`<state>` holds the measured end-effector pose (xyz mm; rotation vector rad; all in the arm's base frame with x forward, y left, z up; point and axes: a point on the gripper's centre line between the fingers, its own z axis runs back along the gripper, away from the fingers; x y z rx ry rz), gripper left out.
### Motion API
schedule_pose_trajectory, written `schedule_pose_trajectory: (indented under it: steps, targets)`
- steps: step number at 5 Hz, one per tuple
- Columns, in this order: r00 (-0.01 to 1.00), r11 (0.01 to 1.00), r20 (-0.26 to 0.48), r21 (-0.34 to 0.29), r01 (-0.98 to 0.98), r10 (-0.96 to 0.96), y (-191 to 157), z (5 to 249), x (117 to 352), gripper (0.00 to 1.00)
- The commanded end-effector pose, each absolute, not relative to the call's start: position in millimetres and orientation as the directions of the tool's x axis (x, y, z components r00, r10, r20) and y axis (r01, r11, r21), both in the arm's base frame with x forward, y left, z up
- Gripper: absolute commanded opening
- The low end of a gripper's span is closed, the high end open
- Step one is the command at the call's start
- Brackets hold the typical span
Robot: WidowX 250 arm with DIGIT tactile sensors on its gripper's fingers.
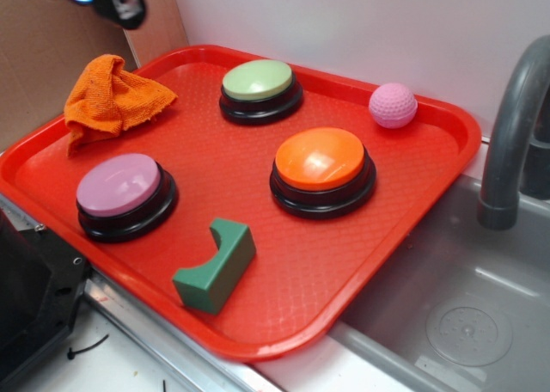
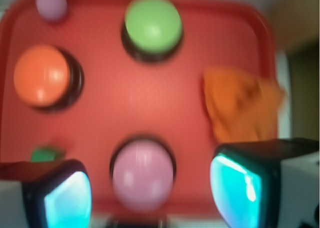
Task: Push the green button.
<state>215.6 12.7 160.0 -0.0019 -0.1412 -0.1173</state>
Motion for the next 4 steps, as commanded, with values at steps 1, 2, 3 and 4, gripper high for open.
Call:
schedule_pose_trajectory:
  steps: [1, 2, 3, 4]
  targets:
    - [0.987, 0.996, 0.142, 0.053, 0.074, -0.081, 31, 109, 273, 1.0]
    - [0.989, 0.994, 0.126, 0.082, 0.067, -0.077, 31, 85, 286, 1.0]
    - [0.981, 0.996, 0.184, 0.068, 0.051, -0.063, 28, 84, 293, 1.0]
    - [0.979, 0.998, 0.197, 0.061, 0.035, -0.047, 28, 85, 302, 1.0]
